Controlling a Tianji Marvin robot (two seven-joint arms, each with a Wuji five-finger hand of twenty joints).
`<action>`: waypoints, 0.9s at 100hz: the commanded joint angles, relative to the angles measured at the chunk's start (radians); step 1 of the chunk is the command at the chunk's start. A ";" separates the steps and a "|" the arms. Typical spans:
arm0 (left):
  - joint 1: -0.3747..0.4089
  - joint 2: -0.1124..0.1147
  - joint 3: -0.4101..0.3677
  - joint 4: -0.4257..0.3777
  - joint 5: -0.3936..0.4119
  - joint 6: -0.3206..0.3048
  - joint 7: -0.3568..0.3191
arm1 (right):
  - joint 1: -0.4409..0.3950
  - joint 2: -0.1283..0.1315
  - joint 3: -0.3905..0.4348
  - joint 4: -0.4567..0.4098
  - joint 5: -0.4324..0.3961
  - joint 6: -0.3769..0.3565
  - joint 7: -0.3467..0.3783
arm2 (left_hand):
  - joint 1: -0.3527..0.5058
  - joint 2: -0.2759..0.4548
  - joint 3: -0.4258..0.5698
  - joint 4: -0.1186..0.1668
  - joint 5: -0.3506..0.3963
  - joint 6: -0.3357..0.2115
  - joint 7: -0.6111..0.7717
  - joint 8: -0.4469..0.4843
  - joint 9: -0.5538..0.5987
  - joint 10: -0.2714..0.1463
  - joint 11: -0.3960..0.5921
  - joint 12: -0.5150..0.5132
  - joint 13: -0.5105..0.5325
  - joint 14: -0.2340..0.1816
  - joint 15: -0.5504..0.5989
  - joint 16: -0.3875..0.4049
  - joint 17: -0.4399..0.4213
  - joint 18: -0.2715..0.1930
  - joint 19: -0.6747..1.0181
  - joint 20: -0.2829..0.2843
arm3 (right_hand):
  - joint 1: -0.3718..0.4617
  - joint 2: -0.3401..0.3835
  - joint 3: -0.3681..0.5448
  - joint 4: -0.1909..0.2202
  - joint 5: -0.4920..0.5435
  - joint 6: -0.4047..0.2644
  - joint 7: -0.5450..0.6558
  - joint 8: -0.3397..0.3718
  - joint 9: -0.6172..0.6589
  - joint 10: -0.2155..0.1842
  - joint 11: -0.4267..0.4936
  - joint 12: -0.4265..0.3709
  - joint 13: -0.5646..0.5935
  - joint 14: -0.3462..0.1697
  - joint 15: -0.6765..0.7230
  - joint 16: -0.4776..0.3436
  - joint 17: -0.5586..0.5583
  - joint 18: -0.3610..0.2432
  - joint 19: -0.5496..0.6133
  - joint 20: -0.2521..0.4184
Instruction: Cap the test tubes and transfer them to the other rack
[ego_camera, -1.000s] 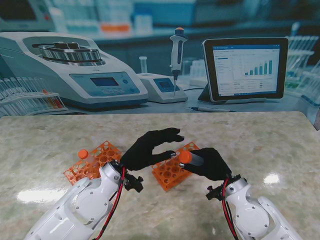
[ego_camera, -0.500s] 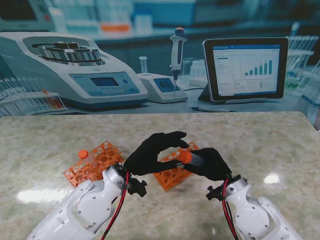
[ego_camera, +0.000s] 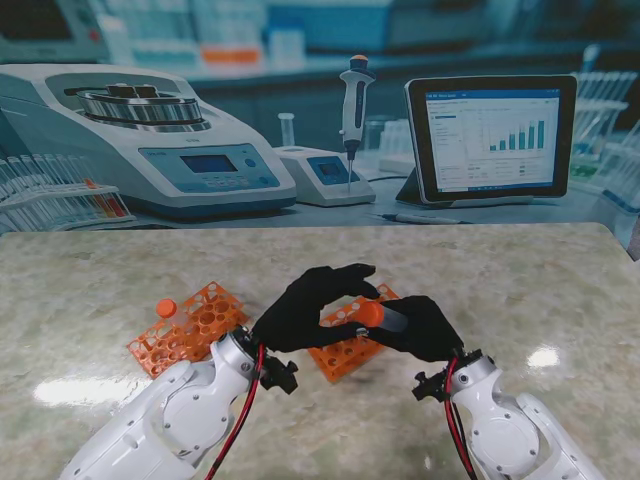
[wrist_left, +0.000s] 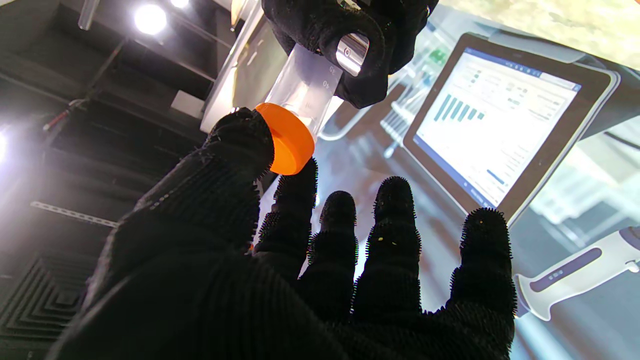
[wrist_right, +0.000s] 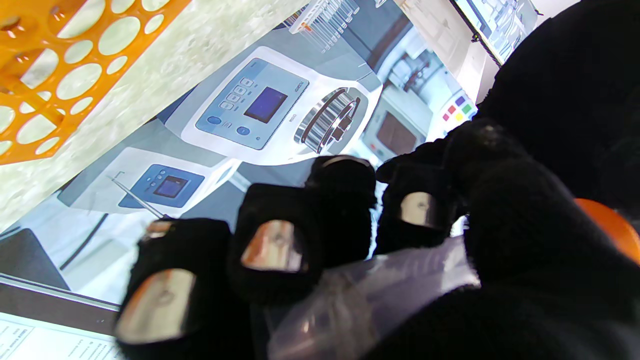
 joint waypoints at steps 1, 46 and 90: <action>-0.002 -0.006 0.007 0.004 -0.009 0.006 0.004 | -0.008 -0.002 -0.002 -0.004 0.001 0.003 0.000 | 0.018 0.039 -0.012 -0.005 -0.020 0.007 0.023 0.014 -0.010 0.002 0.003 0.004 0.008 -0.035 0.011 0.016 -0.008 -0.002 0.013 -0.016 | 0.029 0.046 0.004 -0.001 0.018 -0.059 0.071 0.042 0.014 0.015 0.005 0.001 0.006 -0.032 0.067 0.015 0.023 -0.023 0.115 0.002; -0.026 -0.012 0.017 0.017 -0.070 0.026 -0.014 | -0.005 -0.001 -0.005 -0.002 0.004 0.004 0.005 | 0.178 0.231 -0.278 0.026 0.002 -0.011 0.022 0.042 0.003 -0.006 0.008 0.006 0.015 -0.033 0.013 0.021 -0.016 -0.005 0.002 -0.022 | 0.028 0.047 0.002 -0.001 0.018 -0.059 0.070 0.043 0.015 0.014 0.005 0.001 0.006 -0.032 0.067 0.015 0.023 -0.023 0.115 0.002; -0.051 -0.016 0.034 0.031 -0.095 0.046 -0.024 | -0.005 -0.001 -0.006 -0.003 0.005 0.005 0.006 | 0.236 0.254 -0.323 0.034 0.014 -0.031 0.040 0.048 0.021 -0.011 0.012 0.008 0.024 -0.032 0.015 0.024 -0.015 -0.005 -0.001 -0.021 | 0.029 0.046 0.002 -0.001 0.018 -0.060 0.070 0.043 0.014 0.016 0.005 0.001 0.006 -0.032 0.067 0.015 0.023 -0.023 0.115 0.002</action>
